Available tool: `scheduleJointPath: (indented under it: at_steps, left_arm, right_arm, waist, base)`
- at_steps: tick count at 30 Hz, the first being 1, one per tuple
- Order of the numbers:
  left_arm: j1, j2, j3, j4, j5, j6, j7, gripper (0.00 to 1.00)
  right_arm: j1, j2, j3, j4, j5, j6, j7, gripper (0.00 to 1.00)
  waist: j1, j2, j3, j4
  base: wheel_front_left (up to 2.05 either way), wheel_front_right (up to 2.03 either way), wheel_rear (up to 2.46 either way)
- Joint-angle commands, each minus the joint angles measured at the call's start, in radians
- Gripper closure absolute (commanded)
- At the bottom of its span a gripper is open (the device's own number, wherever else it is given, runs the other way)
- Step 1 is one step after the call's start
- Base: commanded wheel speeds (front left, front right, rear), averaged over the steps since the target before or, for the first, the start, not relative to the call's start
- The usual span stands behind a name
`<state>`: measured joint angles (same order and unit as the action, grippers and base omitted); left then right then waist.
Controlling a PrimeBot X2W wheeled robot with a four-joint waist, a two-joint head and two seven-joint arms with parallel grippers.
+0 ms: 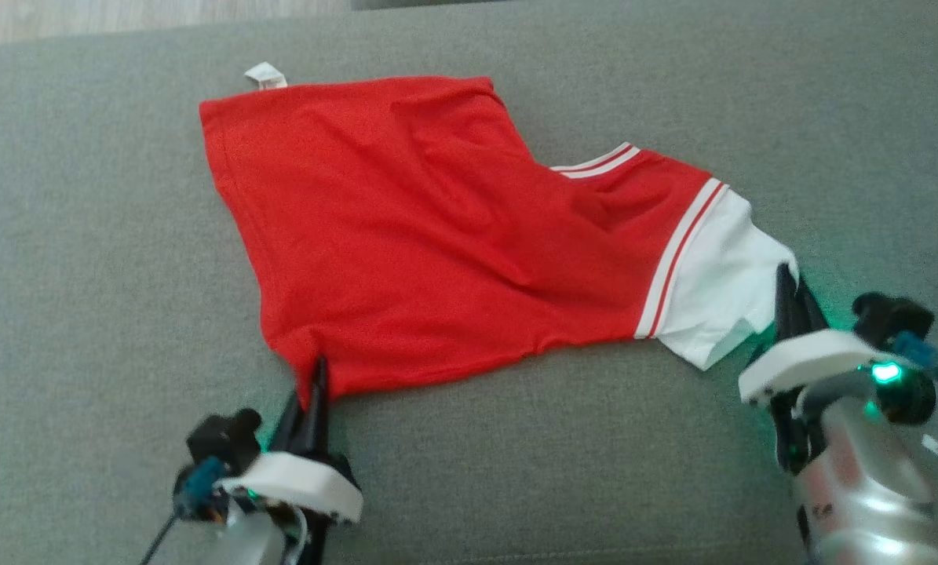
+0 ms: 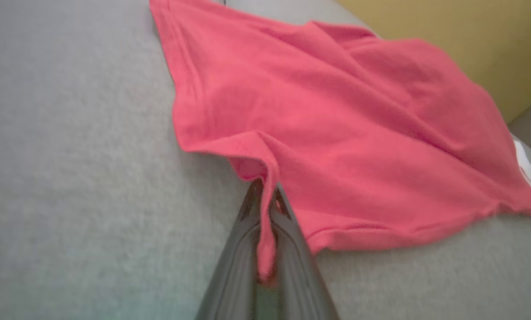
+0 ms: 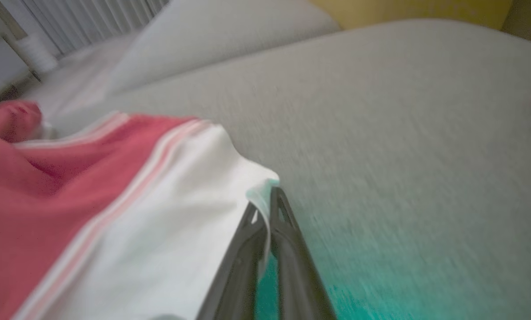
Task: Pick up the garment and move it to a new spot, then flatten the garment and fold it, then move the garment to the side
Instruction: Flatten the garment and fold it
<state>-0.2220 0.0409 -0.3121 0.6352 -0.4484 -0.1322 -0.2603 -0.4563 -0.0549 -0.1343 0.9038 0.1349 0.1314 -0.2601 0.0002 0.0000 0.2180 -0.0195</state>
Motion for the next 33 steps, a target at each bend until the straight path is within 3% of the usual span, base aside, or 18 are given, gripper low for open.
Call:
scheduleJointPath:
  at_steps: [1, 6, 12, 15, 23, 29, 33]
  left_arm:
    - [-0.039, 0.009, 0.062, -0.051, 0.021, 0.002, -0.001, 1.0]
    - [-0.155, 0.066, 0.113, -0.181, 0.064, 0.002, -0.001, 1.0]
    - [-0.346, 0.204, 0.128, -0.292, 0.07, 0.002, -0.001, 1.0]
    - [-0.44, 0.264, 0.114, -0.312, 0.063, 0.002, 0.005, 1.0]
    - [-0.619, 0.349, 0.091, -0.386, 0.059, 0.004, 0.15, 1.0]
    - [-0.684, 0.344, 0.07, -0.384, 0.069, 0.015, 0.21, 1.0]
    - [-0.746, 0.331, 0.048, -0.352, 0.108, 0.03, 0.18, 1.0]
  right_arm:
    - [-0.017, 0.005, 0.054, -0.09, 0.071, -0.001, -0.002, 1.0]
    - [-0.078, 0.005, 0.114, -0.325, 0.291, -0.001, -0.002, 1.0]
    - [-0.186, 0.0, 0.123, -0.526, 0.461, -0.001, -0.002, 1.0]
    - [-0.251, -0.032, 0.138, -0.594, 0.509, -0.001, -0.002, 1.0]
    - [-0.446, -0.108, 0.161, -0.661, 0.468, -0.001, 0.05, 1.0]
    - [-0.552, -0.103, 0.163, -0.625, 0.404, -0.001, 0.089, 1.0]
    - [-0.638, -0.094, 0.166, -0.561, 0.354, -0.001, 0.091, 1.0]
  waist:
    - [-0.0002, 0.0, -0.022, -0.005]
    - [-0.0002, 0.0, -0.085, -0.012]
    - [-0.0002, 0.0, -0.171, -0.021]
    - [-0.0002, 0.0, -0.198, -0.021]
    - [-0.0002, 0.0, -0.186, -0.013]
    - [-0.0002, 0.0, -0.103, -0.005]
    - [-0.0002, 0.0, -0.018, -0.002]
  base:
    - [0.0, 0.0, 0.0]
    - [0.0, 0.0, 0.0]
    - [0.0, 0.0, 0.0]
    - [0.0, 0.0, 0.0]
    - [0.0, 0.0, 0.0]
    - [0.0, 0.0, 0.0]
    - [0.0, 0.0, 0.0]
